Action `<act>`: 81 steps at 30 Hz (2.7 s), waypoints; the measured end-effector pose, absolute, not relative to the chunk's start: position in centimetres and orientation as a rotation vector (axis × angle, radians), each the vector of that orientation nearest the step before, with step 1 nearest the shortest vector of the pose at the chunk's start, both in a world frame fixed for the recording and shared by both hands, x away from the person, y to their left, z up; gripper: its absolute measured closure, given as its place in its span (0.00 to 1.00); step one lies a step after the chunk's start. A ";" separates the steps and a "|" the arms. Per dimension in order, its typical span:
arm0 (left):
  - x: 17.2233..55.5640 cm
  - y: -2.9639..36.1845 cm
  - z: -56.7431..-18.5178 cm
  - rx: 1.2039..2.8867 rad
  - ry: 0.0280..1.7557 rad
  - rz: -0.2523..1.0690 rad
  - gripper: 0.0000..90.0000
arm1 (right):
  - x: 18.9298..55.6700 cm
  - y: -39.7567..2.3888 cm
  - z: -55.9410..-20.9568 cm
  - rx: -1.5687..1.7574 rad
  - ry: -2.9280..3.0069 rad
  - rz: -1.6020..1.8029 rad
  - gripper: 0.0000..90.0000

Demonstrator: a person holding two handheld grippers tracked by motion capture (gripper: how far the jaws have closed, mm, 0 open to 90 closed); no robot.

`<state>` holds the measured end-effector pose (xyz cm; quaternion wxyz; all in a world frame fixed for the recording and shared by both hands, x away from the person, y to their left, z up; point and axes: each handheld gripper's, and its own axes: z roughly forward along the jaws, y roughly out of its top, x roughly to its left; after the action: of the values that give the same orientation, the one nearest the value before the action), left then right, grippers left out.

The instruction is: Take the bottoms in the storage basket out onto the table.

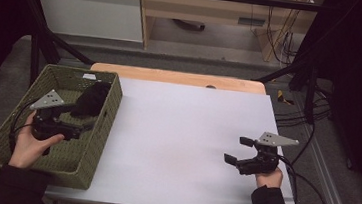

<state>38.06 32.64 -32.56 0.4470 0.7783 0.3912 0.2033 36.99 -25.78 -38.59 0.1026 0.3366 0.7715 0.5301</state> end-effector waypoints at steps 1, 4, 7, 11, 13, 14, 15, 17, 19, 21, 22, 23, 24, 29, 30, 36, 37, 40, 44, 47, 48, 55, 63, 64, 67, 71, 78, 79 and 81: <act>38.1 32.6 -32.6 1.927 0.969 0.503 0.05 | 37.0 -25.8 -38.6 0.994 2.277 1.564 0.04; 38.3 32.8 -32.4 1.924 0.976 0.511 0.05 | 37.0 -25.8 -38.6 0.991 2.281 1.562 0.04; 38.4 32.8 -32.3 1.931 0.977 0.514 0.05 | 37.0 -25.8 -38.6 0.993 2.282 1.557 0.04; 38.6 32.8 -32.0 1.934 0.979 0.517 0.05 | 37.0 -25.7 -38.7 0.991 2.282 1.562 0.04; 38.6 32.7 -31.9 1.931 0.975 0.515 0.05 | 37.0 -25.7 -38.7 0.990 2.283 1.561 0.04; 38.7 32.7 -31.8 1.936 0.972 0.514 0.04 | 37.0 -25.7 -38.7 0.992 2.284 1.558 0.04; 38.7 32.7 -31.8 1.936 0.972 0.514 0.04 | 37.0 -25.7 -38.7 0.990 2.282 1.560 0.04; 38.9 32.5 -31.8 1.936 0.969 0.515 0.04 | 37.0 -25.7 -38.7 0.990 2.283 1.559 0.04; 39.0 32.5 -31.7 1.943 0.969 0.518 0.04 | 37.0 -25.7 -38.7 0.993 2.284 1.558 0.04; 39.1 32.4 -31.7 1.948 0.974 0.517 0.04 | 37.0 -25.7 -38.7 0.991 2.284 1.553 0.04; 39.1 32.4 -31.7 1.948 0.974 0.517 0.04 | 37.1 -25.7 -38.7 0.993 2.285 1.552 0.04; 39.2 32.3 -31.5 1.960 0.974 0.523 0.04 | 37.1 -25.7 -38.7 0.994 2.286 1.551 0.04; 39.1 32.3 -31.4 1.962 0.973 0.523 0.04 | 37.1 -25.7 -38.7 0.991 2.285 1.549 0.04; 39.1 32.3 -30.5 1.963 0.972 0.538 0.04 | 37.0 -25.6 -38.7 0.993 2.284 1.552 0.04; 39.1 32.3 -30.5 1.963 0.972 0.538 0.04 | 37.0 -25.6 -38.7 0.992 2.285 1.552 0.04; 38.8 32.7 -28.9 1.960 0.972 0.565 0.04 | 37.0 -25.7 -38.7 0.991 2.285 1.558 0.04; 38.8 32.7 -28.9 1.960 0.972 0.565 0.04 | 37.0 -25.7 -38.7 0.992 2.284 1.558 0.04; 39.1 32.9 -27.9 1.964 0.978 0.578 0.04 | 37.0 -25.7 -38.7 0.993 2.283 1.559 0.04; 39.4 33.1 -27.5 1.965 0.990 0.577 0.04 | 37.0 -25.7 -38.7 0.992 2.285 1.559 0.04; 40.0 33.2 -27.2 1.967 1.004 0.581 0.04 | 37.0 -25.7 -38.7 0.989 2.285 1.557 0.04; 40.4 33.1 -27.1 1.963 1.013 0.582 0.04 | 37.0 -25.7 -38.7 0.990 2.285 1.557 0.04; 41.9 33.2 -27.3 1.965 1.075 0.588 0.04 | 37.0 -25.7 -38.7 0.989 2.287 1.554 0.04; 43.2 33.0 -27.8 1.971 1.110 0.596 0.05 | 37.0 -25.7 -38.7 0.991 2.285 1.555 0.04; 43.2 33.0 -27.8 1.971 1.110 0.596 0.04 | 37.0 -25.7 -38.7 0.991 2.285 1.555 0.04; 43.7 32.9 -28.1 1.969 1.127 0.595 0.05 | 37.1 -25.6 -38.7 0.991 2.289 1.548 0.04; 44.3 32.7 -28.3 1.973 1.135 0.592 0.05 | 37.1 -25.6 -38.7 0.989 2.289 1.548 0.04; 45.5 32.5 -29.1 1.987 1.147 0.587 0.05 | 37.1 -25.6 -38.8 0.990 2.292 1.543 0.04; 45.7 32.4 -29.2 1.986 1.146 0.588 0.05 | 37.1 -25.6 -38.8 0.991 2.292 1.543 0.04; 45.9 32.4 -29.2 1.986 1.149 0.592 0.05 | 37.1 -25.6 -38.8 0.991 2.292 1.543 0.04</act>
<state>45.88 32.40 -29.24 0.3766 0.7764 0.4492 0.2316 37.08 -25.62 -38.78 0.1031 0.3357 0.7768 0.5227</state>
